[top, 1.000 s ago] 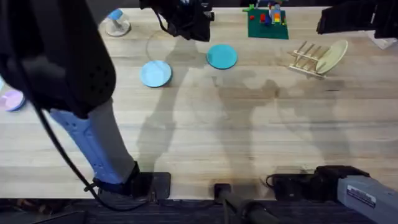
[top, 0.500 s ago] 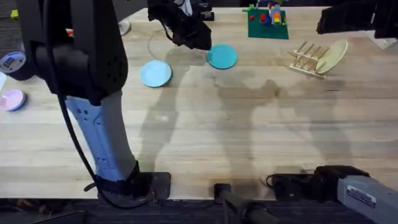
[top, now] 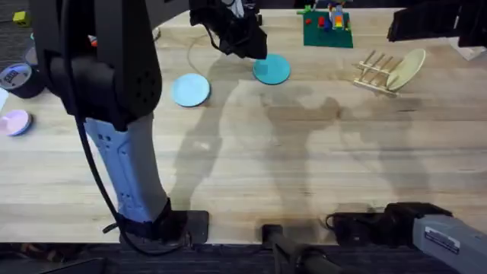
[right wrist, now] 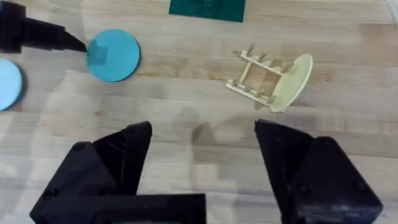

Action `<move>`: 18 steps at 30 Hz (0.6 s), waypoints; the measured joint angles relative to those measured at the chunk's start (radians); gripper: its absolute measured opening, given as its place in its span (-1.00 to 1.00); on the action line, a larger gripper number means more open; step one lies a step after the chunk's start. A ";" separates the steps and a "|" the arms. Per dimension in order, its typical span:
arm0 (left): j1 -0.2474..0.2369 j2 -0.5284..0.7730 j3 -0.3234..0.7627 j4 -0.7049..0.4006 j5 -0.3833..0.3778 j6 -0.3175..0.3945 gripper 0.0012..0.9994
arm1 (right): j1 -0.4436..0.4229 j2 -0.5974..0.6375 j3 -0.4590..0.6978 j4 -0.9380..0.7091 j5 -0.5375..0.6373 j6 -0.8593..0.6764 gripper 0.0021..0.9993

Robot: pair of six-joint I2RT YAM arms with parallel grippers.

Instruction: Pick up the plates from the table one by one and place each into a slot on the dish rack.

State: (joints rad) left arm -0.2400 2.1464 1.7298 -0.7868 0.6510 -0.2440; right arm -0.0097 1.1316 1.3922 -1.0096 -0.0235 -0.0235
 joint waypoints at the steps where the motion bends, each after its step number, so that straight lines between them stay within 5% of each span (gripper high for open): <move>1: 0.001 0.000 0.000 0.000 0.000 -0.001 -0.93 | 0.000 0.000 0.000 0.000 0.000 0.000 0.99; 18: 0.003 0.006 0.000 0.017 -0.040 -0.008 -0.93 | 0.000 0.000 0.000 0.000 0.000 0.000 0.99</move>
State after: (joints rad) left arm -0.2371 2.1527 1.7299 -0.7698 0.6113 -0.2515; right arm -0.0097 1.1316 1.3922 -1.0100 -0.0235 -0.0235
